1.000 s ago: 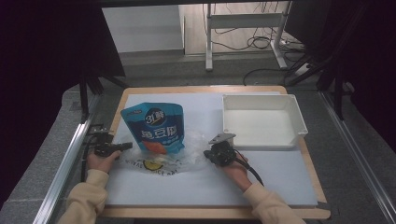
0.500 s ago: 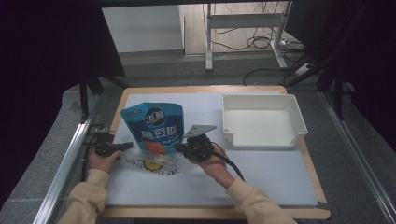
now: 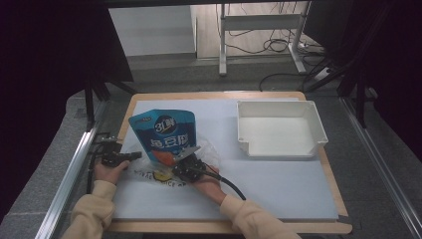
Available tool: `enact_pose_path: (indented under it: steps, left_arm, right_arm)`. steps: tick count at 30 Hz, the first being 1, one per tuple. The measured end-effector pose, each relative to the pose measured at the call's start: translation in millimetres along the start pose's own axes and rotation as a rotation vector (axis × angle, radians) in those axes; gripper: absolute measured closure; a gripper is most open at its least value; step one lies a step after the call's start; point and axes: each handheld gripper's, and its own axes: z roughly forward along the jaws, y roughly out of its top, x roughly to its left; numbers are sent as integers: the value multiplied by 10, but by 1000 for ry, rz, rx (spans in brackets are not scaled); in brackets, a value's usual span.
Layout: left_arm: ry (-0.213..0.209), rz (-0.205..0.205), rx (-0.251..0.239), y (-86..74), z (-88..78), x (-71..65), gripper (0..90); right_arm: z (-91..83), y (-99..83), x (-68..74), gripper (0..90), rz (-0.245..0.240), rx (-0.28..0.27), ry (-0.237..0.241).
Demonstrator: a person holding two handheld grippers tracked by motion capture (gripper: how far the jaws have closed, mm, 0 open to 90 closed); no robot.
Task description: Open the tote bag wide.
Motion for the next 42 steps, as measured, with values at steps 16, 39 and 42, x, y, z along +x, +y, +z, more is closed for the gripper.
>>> enact_pose_path:
  steps: [16,39,42]
  left_arm:
    - [2,3,3,-4,-9,-2,898]
    - [6,1,2,-10,-13,-5,897]
    - [6,0,2,-8,-12,-6,897]
  right_arm:
    - [-666,-77,-145,889,32,-94,-9]
    - [-1072,-560,-686,889,143,-80,-155]
    - [-1293,-364,-622,888,119,-174,-159]
